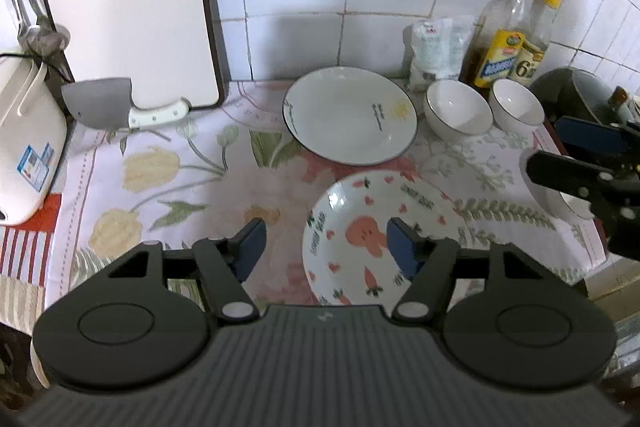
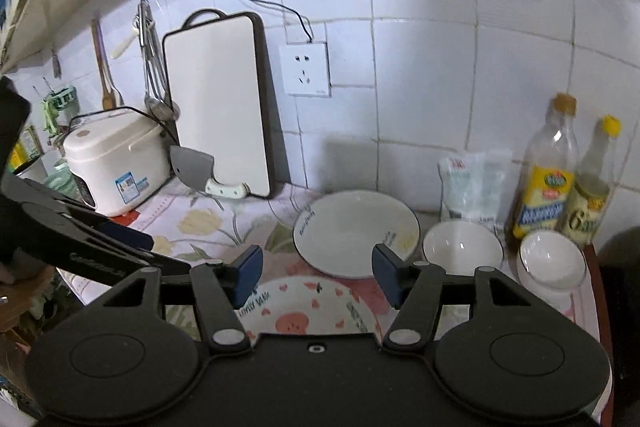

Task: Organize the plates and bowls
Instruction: 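Move the right tool to the sun-print plate and grip its rim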

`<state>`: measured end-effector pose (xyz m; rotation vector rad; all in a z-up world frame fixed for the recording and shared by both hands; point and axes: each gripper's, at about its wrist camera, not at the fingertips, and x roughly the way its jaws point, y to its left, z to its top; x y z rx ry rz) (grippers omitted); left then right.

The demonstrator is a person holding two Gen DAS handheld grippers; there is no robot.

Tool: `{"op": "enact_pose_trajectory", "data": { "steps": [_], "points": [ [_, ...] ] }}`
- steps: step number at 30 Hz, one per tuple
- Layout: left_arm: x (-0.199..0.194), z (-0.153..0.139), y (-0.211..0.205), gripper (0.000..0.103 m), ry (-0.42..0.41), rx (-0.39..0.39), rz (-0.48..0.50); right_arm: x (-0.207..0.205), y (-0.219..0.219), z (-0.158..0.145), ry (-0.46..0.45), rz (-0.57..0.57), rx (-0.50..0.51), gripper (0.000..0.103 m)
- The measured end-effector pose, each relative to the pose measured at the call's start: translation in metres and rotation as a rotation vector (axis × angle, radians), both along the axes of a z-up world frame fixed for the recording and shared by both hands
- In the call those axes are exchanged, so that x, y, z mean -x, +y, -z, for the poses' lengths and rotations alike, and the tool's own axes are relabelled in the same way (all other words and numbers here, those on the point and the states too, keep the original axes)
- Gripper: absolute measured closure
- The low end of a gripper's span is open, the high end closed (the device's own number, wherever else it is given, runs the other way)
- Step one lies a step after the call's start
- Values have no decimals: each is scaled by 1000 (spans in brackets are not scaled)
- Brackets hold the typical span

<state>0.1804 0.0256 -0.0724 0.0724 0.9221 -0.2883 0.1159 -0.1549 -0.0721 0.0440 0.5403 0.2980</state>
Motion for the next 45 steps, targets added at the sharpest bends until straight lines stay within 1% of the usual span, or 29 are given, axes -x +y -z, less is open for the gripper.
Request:
{"op": "enact_pose_trajectory", "data": {
  "steps": [2,4,5,8,13,15,17,19,23,24,26,28,31,34,36,37,38,39,40,42,43,44,45],
  "points": [
    [-9,0,0,29,-14,-5,-20,-8,-2,-2,-4,-15,-11,29],
    [-16,2,-1,22,-35,-29,-48,-16,-3,-2,-4,-35,2,14],
    [-20,3,-2,22,-41,-39,-59,-20,-4,-2,-16,-45,12,8],
    [-34,10,-3,21,-45,-42,-67,-30,-7,2,-58,-53,30,8],
    [-59,26,-6,17,-93,-23,-93,-54,-16,24,-37,-70,-20,8],
    [-70,33,-7,17,-111,12,-106,-65,-18,37,-15,-84,-41,8],
    [-77,38,-4,16,-144,55,-139,-75,-20,48,32,-110,-64,8],
    [-84,43,0,12,-162,101,-152,-82,-23,56,55,-122,-99,8],
    [-104,59,1,11,-161,144,-153,-106,-31,79,133,-106,-174,8],
    [-111,64,0,11,-156,149,-157,-112,-33,86,152,-91,-186,10],
    [-121,76,-2,11,-154,141,-168,-125,-36,101,194,-69,-227,13],
    [-131,90,-6,11,-152,118,-165,-138,-39,117,232,-46,-263,14],
    [-142,109,-13,11,-140,88,-151,-149,-37,134,240,-22,-250,14],
    [-153,126,-17,12,-104,68,-152,-160,-40,145,268,-8,-275,15],
    [-161,136,-18,14,-73,57,-159,-166,-41,152,290,14,-281,20],
    [-163,140,-17,17,-59,57,-169,-171,-42,155,310,18,-287,22],
    [-166,144,-17,27,-42,62,-177,-175,-42,159,330,19,-299,26],
    [-169,147,-15,35,-22,71,-186,-179,-42,162,352,15,-308,31],
    [-172,151,-14,44,-1,79,-199,-184,-42,166,379,11,-317,33],
    [-178,155,-13,54,34,114,-210,-189,-41,172,409,13,-338,39],
    [-179,157,-13,63,44,126,-212,-190,-41,174,414,22,-346,39],
    [-181,159,-15,70,55,129,-210,-192,-41,175,416,30,-353,40],
    [-182,161,-16,72,65,132,-206,-193,-41,177,416,38,-355,42]
  ]
}}
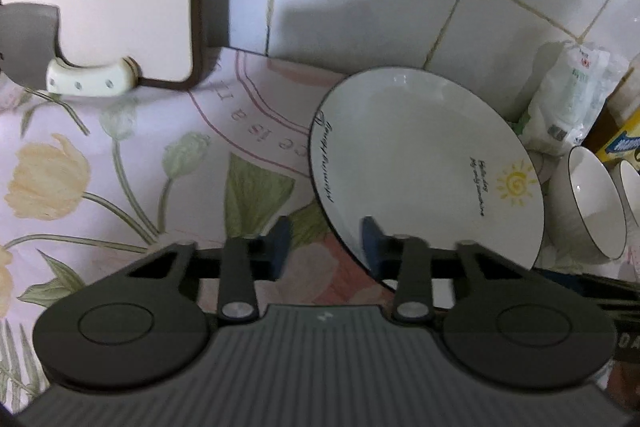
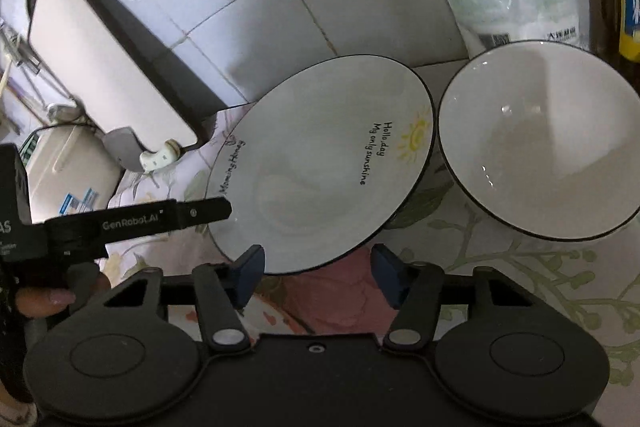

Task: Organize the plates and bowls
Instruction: 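Move the right tool to the sun-print plate and grip its rim, then carry the sun-print plate onto the bunny plate stack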

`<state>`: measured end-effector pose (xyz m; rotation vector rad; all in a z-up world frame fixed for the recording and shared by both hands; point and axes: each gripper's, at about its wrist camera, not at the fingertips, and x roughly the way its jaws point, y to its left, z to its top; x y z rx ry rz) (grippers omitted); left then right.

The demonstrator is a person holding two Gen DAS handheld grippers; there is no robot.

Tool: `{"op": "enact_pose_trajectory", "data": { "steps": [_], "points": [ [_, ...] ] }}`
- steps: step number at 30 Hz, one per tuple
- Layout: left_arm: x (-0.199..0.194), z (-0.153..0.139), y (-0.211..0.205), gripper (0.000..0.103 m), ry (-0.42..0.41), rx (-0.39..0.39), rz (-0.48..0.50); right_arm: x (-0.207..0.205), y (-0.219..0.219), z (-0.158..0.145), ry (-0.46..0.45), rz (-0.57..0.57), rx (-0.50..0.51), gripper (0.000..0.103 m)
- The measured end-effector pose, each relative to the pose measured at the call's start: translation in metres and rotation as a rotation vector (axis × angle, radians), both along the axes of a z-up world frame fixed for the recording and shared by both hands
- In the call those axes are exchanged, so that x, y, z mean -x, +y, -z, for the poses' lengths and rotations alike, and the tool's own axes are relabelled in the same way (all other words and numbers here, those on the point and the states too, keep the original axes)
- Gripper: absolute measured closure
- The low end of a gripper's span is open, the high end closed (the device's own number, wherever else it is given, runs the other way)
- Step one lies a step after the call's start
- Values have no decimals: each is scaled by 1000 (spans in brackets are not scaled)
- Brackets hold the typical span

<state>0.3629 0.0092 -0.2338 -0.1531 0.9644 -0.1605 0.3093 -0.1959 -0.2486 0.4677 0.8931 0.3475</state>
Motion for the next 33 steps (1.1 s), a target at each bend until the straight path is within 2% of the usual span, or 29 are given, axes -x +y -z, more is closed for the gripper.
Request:
{"op": "enact_pose_trajectory", "data": {
  "steps": [4,5,6,8,12,17,21,25,27,30,33],
  "points": [
    [-4,4,-3,84,13,33,-6,-9,-2,4,19,54,3,47],
    [-5,5,-4,85,16,37,-8,-11,-4,6,28,75,2,54],
    [-7,6,-4,85,20,42,-12,-14,-5,8,50,100,8,67],
    [-8,8,-5,85,23,51,-17,-17,-11,9,70,129,5,77],
    [-11,13,0,85,39,112,-47,-18,-25,16,77,163,-66,83],
    [-15,15,6,85,70,168,-88,-14,-26,18,43,170,-69,83],
    [-12,9,2,86,88,132,-75,-10,-16,7,30,144,17,82],
    [3,0,4,86,103,146,-54,-1,-21,-6,18,145,-1,81],
    [14,-8,5,85,99,153,-61,7,-23,-14,6,141,-6,81],
    [31,-26,2,85,71,124,-59,19,-19,-29,-15,105,36,81],
    [47,-47,1,86,41,111,-42,32,-22,-42,-27,102,15,81]
  ]
}}
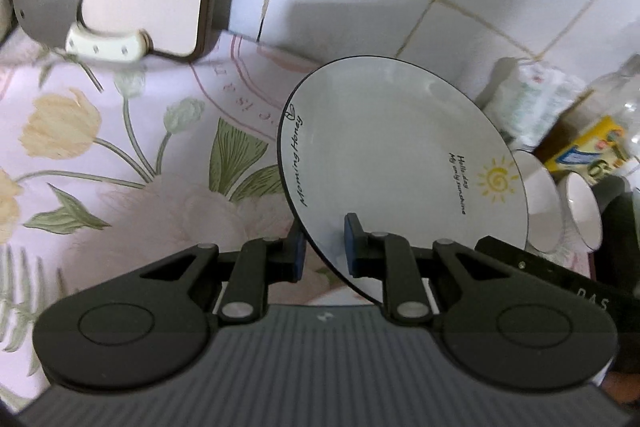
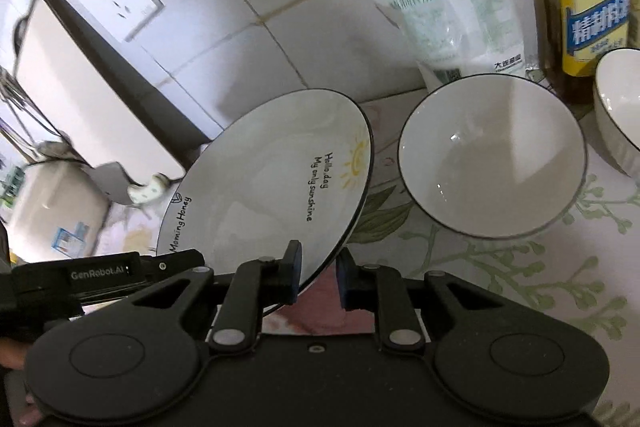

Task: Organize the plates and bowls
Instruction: 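Carry the sun-print plate onto the bunny plate stack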

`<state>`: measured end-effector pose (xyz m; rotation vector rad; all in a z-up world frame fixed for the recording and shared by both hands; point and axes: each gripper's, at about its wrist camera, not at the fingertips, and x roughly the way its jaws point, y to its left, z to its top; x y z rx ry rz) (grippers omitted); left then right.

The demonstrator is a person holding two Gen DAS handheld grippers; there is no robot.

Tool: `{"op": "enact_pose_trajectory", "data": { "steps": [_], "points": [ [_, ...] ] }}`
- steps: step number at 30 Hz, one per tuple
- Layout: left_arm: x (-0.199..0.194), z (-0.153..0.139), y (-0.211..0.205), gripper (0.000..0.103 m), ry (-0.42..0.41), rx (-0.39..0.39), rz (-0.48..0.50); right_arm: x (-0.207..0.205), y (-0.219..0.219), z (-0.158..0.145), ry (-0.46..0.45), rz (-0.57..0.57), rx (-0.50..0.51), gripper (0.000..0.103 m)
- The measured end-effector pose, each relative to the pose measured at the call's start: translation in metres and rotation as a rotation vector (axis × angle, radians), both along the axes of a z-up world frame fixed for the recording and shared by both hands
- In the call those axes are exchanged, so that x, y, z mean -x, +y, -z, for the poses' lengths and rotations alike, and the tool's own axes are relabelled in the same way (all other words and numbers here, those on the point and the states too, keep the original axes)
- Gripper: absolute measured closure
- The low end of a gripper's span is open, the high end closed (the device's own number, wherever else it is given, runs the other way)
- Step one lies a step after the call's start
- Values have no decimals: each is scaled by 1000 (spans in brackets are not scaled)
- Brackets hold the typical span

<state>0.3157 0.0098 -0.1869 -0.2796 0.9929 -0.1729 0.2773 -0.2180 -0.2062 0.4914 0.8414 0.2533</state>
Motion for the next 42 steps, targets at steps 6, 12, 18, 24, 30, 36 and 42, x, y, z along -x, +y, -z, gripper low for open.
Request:
{"op": "enact_pose_trajectory", "data": {
  "steps": [6,12,18,24,30,36,42],
  "points": [
    [45,-33,2,86,-77,-12,-19,27,-5,-29,-19,-38,-34,81],
    [89,-48,15,85,-87,57,-49,64,4,-56,-53,-74,-21,81],
    [125,-62,14,85,-97,45,-32,101,8,-67,-65,-77,-3,80],
    [156,-69,9,85,-110,31,-3,133,3,-68,-61,-70,-22,80],
    [179,-68,10,85,-87,38,3,162,4,-68,-61,-74,-18,79],
    [195,-59,11,85,-67,41,11,180,5,-56,-44,-68,-39,79],
    [197,-44,13,85,-43,80,17,187,6,-47,-29,-47,-32,79]
  ]
}}
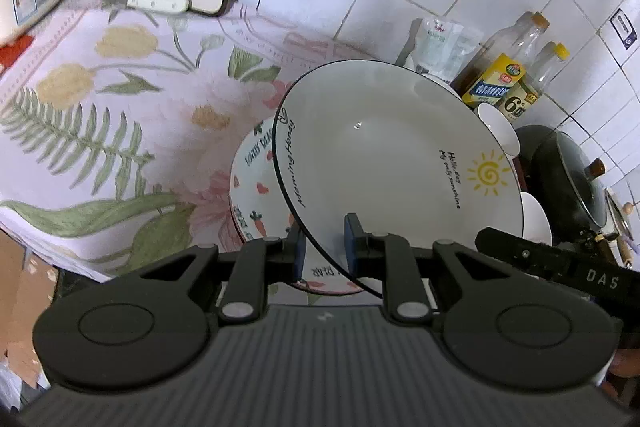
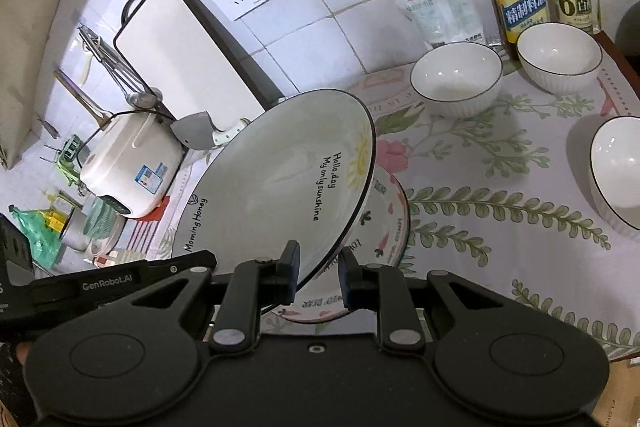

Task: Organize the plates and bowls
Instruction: 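Carry the sun-print plate onto the bunny plate stack, then lower the sun-print plate flat onto the stack and open the right tool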

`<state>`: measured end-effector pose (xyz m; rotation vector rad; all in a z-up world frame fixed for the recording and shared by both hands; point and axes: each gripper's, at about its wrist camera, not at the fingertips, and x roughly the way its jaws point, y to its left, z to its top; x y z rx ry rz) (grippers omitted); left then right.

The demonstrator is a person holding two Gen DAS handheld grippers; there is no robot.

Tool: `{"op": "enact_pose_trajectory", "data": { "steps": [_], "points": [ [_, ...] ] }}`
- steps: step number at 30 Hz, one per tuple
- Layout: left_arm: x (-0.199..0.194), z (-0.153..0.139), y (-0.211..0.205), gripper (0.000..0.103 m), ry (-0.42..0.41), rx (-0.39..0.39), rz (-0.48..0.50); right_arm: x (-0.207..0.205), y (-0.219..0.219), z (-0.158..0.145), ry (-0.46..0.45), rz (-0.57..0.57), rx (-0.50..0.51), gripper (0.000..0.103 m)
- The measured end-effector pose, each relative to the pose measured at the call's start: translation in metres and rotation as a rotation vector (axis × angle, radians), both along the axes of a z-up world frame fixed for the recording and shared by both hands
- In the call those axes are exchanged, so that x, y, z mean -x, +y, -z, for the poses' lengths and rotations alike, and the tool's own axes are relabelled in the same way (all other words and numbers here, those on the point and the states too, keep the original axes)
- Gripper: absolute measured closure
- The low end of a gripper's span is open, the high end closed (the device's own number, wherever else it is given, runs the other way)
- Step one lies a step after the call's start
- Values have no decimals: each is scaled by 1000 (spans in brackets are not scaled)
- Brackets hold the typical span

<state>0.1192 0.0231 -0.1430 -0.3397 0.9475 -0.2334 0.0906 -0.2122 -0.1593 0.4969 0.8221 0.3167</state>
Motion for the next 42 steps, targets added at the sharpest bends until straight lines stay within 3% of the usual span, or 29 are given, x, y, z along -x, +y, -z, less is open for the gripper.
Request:
{"op": "enact_pose_trajectory", "data": {
  "steps": [15,24,37,42],
  "points": [
    [-16,52,10,85,106,-5,-2,-20,11,49,122,-7,0,78],
    [-32,62,14,85,118,-26,-6,-38,22,59,140,20,33,75],
    [-43,61,14,86,183,-45,-5,-42,41,56,146,11,177,75],
    [-44,62,10,86,217,-53,-12,-39,54,53,125,13,288,74]
  ]
}}
